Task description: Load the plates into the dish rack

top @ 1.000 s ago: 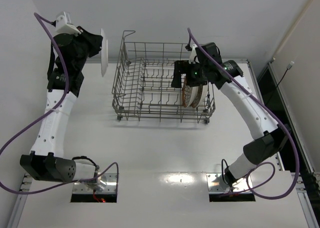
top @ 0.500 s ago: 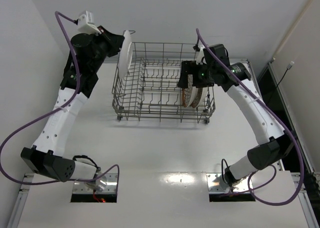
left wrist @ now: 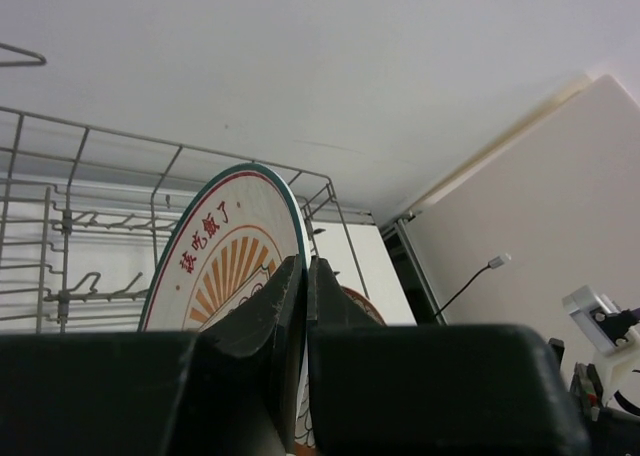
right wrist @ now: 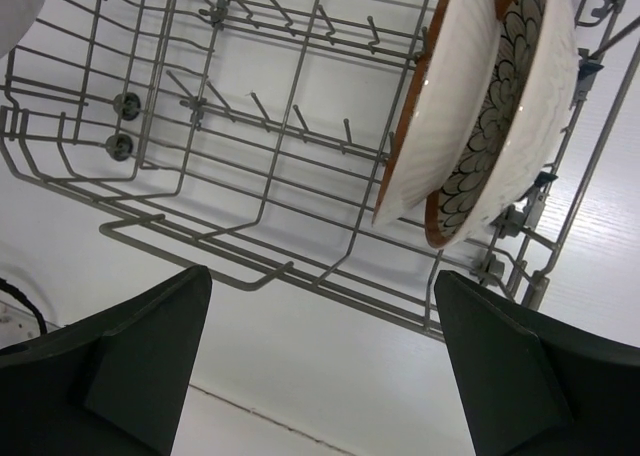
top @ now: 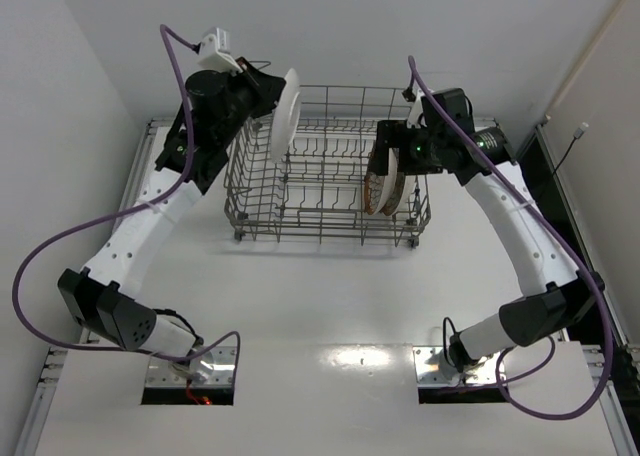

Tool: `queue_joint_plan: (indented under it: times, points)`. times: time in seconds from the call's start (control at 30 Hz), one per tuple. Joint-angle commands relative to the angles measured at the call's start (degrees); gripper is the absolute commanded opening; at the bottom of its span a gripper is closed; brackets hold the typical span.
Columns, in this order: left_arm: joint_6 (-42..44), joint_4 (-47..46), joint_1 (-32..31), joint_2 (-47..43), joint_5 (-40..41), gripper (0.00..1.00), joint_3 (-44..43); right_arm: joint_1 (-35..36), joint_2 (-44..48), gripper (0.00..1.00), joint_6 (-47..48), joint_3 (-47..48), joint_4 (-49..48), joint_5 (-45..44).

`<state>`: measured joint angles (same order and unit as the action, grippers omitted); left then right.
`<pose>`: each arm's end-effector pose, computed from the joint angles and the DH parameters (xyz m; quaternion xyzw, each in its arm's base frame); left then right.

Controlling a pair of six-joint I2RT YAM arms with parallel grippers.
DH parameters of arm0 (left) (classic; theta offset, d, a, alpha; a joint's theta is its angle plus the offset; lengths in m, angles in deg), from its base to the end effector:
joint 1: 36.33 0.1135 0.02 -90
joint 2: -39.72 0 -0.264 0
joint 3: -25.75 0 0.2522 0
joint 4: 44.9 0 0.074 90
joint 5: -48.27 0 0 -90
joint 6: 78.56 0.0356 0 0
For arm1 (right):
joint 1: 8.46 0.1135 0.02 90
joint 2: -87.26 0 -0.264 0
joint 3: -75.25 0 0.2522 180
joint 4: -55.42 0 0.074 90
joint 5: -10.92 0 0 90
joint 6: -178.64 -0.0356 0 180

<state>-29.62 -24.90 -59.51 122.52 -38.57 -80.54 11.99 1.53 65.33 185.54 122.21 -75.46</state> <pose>0.3019 -0.1271 0.4826 -0.1263 0.6735 -0.3711 0.6266 0.2905 0.1107 0.4080 0.0100 0.9139 0.1776 0.3648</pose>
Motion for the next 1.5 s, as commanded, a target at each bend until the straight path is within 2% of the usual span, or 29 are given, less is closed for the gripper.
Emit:
queue_joint_plan:
  times: [0.0,0.43,0.8,1.47]
  points:
    - [-0.78,-6.59,-1.60,-0.36,1.49,0.00,-3.09,-0.76,2.85,0.91,0.90,-0.82,-0.21,-0.54]
    - [-1.83,-9.40,-6.62,4.47,5.54,0.00,-3.62,-3.84,5.04,0.91,2.57,-2.58,1.37,-0.54]
    - [-6.05,-11.78,-11.88,9.39,10.46,0.00,-4.15,-6.47,6.19,0.91,4.33,-2.58,2.95,-1.07]
    - [-12.56,-13.54,-16.37,16.59,18.11,0.00,-5.99,-8.67,9.36,0.91,3.80,-6.97,4.53,1.83]
